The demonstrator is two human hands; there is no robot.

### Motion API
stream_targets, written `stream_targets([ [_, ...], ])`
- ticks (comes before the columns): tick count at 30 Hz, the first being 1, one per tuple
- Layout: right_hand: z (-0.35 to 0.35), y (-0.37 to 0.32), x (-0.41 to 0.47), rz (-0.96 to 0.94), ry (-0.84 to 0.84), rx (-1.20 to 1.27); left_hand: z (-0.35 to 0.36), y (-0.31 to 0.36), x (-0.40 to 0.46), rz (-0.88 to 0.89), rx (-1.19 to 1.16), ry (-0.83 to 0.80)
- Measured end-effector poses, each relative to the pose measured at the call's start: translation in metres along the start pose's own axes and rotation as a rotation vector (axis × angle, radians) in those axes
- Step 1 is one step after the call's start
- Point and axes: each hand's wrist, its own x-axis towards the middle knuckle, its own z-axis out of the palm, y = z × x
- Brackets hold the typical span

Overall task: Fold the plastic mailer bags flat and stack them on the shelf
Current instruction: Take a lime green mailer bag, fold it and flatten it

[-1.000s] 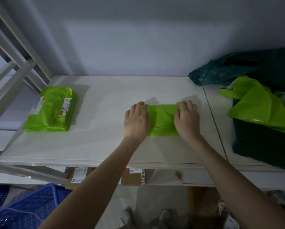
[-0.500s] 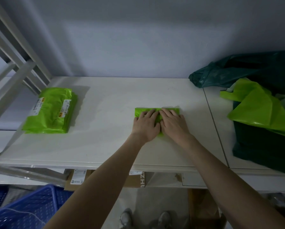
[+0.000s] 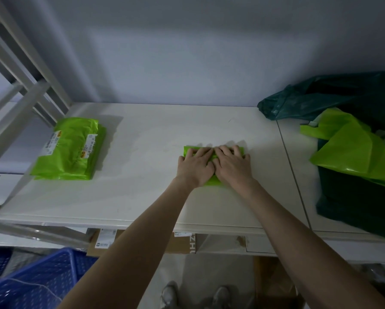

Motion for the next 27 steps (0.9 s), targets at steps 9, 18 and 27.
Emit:
stream_targets([
  [9,0.008,0.007,-0.005,0.092,0.116,0.04,0.014,-0.006,-0.003,-0.044,-0.034,0.094],
  [18,0.014,0.017,-0.012,0.154,0.09,0.133,0.019,-0.017,-0.004,-0.125,-0.052,0.072],
  [27,0.008,0.028,-0.008,0.073,-0.065,0.291,0.013,-0.027,-0.001,-0.037,0.062,-0.005],
])
